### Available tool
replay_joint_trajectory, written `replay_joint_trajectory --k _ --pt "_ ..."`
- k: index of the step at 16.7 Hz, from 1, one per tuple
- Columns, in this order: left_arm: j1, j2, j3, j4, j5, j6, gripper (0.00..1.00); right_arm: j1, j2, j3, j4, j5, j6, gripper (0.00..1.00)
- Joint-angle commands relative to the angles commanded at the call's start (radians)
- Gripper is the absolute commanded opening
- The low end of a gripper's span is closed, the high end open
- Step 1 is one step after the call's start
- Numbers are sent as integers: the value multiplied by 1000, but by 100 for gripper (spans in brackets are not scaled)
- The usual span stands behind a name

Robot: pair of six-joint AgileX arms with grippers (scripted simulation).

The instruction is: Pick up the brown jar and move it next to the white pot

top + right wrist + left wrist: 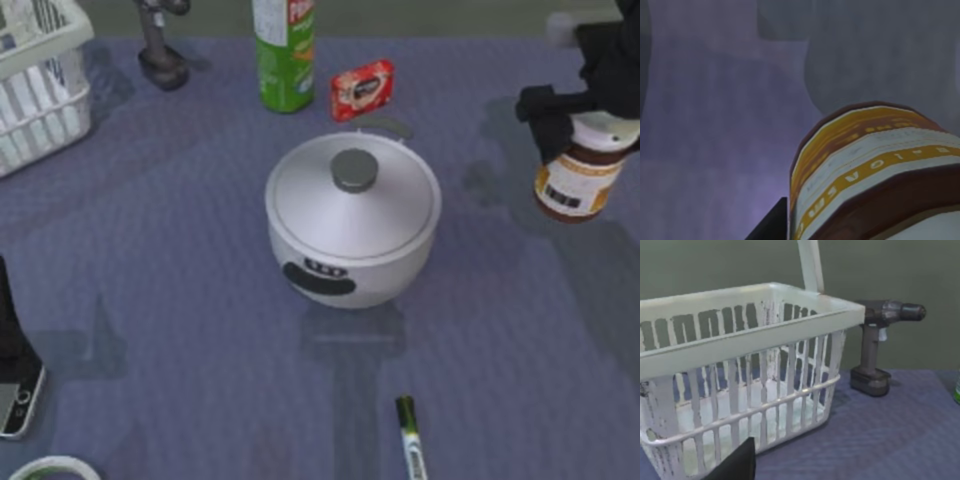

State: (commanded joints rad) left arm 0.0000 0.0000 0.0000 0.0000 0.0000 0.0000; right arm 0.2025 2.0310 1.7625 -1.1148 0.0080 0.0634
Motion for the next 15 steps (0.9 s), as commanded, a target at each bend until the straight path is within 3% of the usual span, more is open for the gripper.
replay_joint_trajectory --k 5,11,15 --pt "0 0 0 0 0 0 100 90 -13 -83 72 48 224 0" --pt "0 0 0 0 0 0 100 94 -10 -91 81 50 241 0" --pt "0 0 0 0 0 0 100 93 17 -155 182 50 242 0"
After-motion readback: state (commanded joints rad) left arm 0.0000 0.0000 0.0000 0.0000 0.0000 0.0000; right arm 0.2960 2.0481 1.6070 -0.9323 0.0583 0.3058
